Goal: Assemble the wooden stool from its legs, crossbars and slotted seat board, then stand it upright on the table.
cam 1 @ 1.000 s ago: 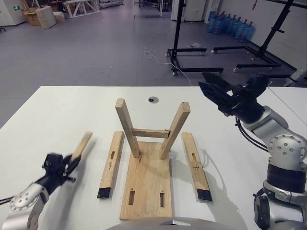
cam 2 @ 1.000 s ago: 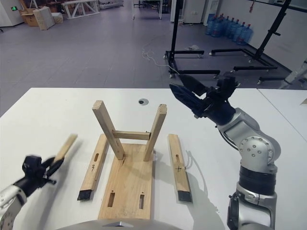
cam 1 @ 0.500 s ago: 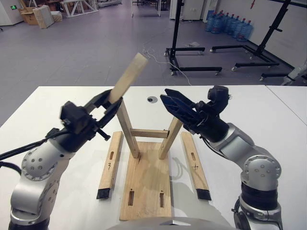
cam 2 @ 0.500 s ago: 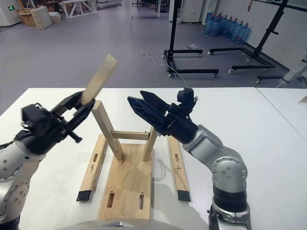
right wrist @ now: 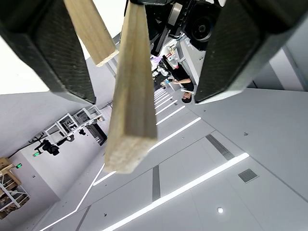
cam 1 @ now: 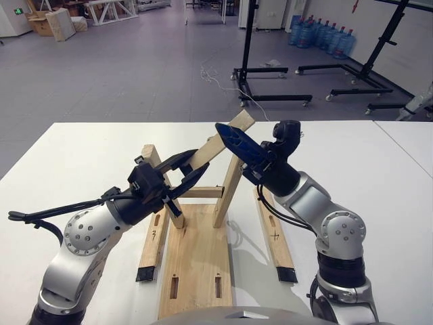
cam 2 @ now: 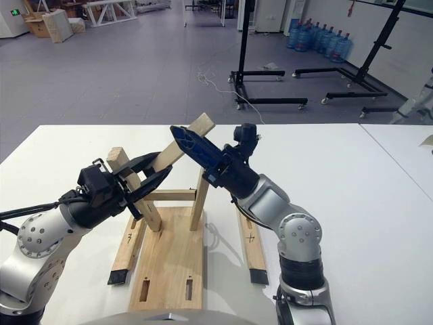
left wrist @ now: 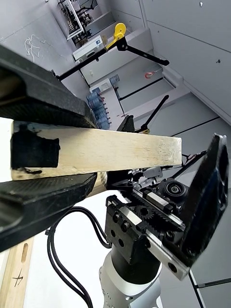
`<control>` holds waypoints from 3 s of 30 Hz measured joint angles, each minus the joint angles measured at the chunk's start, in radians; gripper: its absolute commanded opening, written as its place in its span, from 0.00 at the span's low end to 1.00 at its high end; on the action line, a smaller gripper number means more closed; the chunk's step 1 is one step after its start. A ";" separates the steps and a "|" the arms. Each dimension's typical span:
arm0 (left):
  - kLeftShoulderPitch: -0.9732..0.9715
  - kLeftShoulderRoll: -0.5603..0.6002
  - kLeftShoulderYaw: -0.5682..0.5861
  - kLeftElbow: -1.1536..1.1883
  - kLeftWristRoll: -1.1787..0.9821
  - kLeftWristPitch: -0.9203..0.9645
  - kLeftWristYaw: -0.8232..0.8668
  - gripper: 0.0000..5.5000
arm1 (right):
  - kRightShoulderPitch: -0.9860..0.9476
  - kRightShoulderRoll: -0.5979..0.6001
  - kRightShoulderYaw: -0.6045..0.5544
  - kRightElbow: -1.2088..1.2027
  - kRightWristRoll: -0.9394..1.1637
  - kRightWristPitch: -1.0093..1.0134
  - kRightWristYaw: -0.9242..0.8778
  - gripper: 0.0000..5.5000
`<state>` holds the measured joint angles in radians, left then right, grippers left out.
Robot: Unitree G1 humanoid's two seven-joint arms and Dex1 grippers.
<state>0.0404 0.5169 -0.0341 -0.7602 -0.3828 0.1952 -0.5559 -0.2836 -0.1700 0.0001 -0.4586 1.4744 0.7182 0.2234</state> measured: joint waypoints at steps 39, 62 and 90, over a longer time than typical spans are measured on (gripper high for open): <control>0.205 -0.011 -0.009 0.102 -0.197 -0.130 -0.180 0.23 | 0.002 -0.249 -0.050 0.000 0.262 0.175 -0.033 0.09; 0.390 -0.006 -0.020 0.233 -0.032 -0.052 -0.109 0.51 | 0.071 -0.479 -0.379 0.202 0.266 0.121 0.280 0.07; 0.572 -0.145 -0.079 0.146 0.166 -0.085 0.129 0.51 | 0.598 -0.502 -0.321 -0.233 -0.098 0.102 -0.452 0.07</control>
<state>0.6123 0.3715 -0.1131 -0.6143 -0.2165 0.1106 -0.4269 0.3145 -0.6723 -0.3208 -0.6914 1.3759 0.8202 -0.2285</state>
